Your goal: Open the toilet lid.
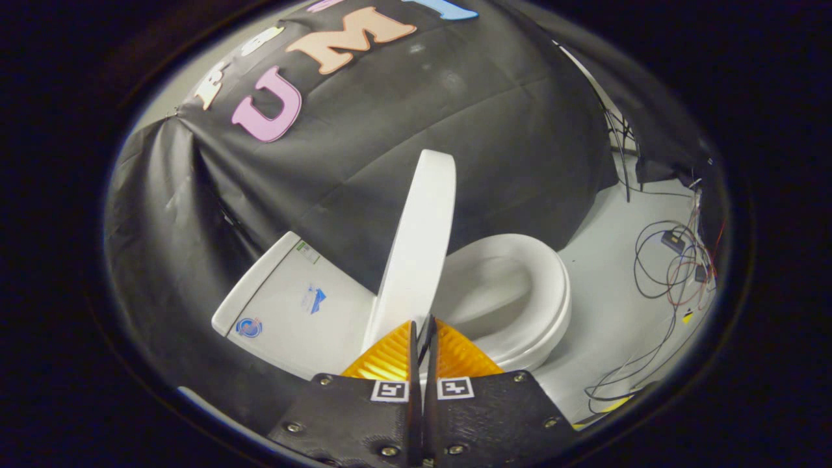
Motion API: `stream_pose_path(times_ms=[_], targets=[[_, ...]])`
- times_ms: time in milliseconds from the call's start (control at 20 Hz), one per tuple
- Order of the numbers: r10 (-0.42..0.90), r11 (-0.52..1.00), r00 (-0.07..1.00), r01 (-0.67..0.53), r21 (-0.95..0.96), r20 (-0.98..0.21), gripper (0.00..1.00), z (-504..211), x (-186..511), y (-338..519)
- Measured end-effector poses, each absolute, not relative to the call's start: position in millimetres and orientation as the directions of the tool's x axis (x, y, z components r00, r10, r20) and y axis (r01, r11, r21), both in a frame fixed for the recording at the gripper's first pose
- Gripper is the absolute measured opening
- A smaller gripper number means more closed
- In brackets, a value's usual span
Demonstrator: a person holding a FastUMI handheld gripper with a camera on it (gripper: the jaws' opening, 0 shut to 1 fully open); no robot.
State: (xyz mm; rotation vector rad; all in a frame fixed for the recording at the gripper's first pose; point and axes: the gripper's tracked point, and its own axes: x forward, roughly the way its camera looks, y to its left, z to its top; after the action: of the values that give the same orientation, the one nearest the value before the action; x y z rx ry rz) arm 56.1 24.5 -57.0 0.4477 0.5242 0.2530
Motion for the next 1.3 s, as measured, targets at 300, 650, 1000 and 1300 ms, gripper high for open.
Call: stream_pose_path(times_ms=[300, 650, 1000, 1300], targets=[[0.344, 0.881, 0.843, -0.138, 0.452, -0.413, 0.02, -43, 54, 38], [0.350, 0.887, 0.852, -0.169, 0.429, -0.389, 0.02, -26, 52, 57], [0.351, 0.898, 0.861, -0.198, 0.394, -0.368, 0.03, -12, 50, 72], [0.358, 0.904, 0.866, -0.229, 0.361, -0.349, 0.03, -2, 47, 87]])
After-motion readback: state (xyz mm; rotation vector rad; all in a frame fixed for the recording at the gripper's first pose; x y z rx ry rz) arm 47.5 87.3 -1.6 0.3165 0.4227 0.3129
